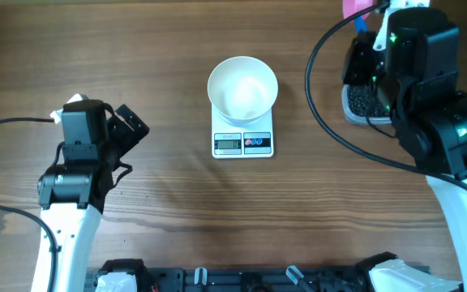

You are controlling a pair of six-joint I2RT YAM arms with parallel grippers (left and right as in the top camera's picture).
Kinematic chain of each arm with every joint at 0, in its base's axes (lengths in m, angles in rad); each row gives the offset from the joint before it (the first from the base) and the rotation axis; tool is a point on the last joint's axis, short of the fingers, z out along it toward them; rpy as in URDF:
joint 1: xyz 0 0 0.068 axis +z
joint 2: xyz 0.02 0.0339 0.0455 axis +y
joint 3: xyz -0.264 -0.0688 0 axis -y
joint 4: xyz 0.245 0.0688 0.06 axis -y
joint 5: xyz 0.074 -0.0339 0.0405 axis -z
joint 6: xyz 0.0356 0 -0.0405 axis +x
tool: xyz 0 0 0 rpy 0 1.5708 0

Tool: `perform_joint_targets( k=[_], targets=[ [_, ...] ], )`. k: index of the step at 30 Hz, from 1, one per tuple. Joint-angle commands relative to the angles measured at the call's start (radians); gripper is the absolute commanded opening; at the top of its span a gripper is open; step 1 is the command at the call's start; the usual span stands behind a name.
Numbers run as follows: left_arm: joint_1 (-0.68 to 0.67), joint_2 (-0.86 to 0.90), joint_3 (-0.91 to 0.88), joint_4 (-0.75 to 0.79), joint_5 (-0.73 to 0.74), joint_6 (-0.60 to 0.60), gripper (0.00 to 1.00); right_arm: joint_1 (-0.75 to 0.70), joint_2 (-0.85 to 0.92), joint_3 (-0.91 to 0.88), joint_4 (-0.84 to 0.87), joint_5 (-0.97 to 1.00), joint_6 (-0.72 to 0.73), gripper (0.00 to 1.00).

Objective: Scoop item into bowl and weigh 150g on scale

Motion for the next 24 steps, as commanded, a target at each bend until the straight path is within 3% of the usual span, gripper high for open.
perform_joint_targets(
  k=[1, 11, 24],
  targets=[
    [0.005, 0.004, 0.003, -0.001, -0.01, -0.012, 1.0, -0.042, 0.002, 0.0, 0.035, 0.062, -0.01, 0.04],
    [0.005, 0.004, 0.003, -0.001, -0.01, -0.012, 1.0, -0.238, 0.004, 0.0, 0.11, 0.053, 0.017, 0.04],
    [0.005, 0.004, 0.003, -0.001, -0.01, -0.012, 1.0, -0.284, 0.053, 0.0, 0.116, 0.055, 0.114, 0.04]
  ],
)
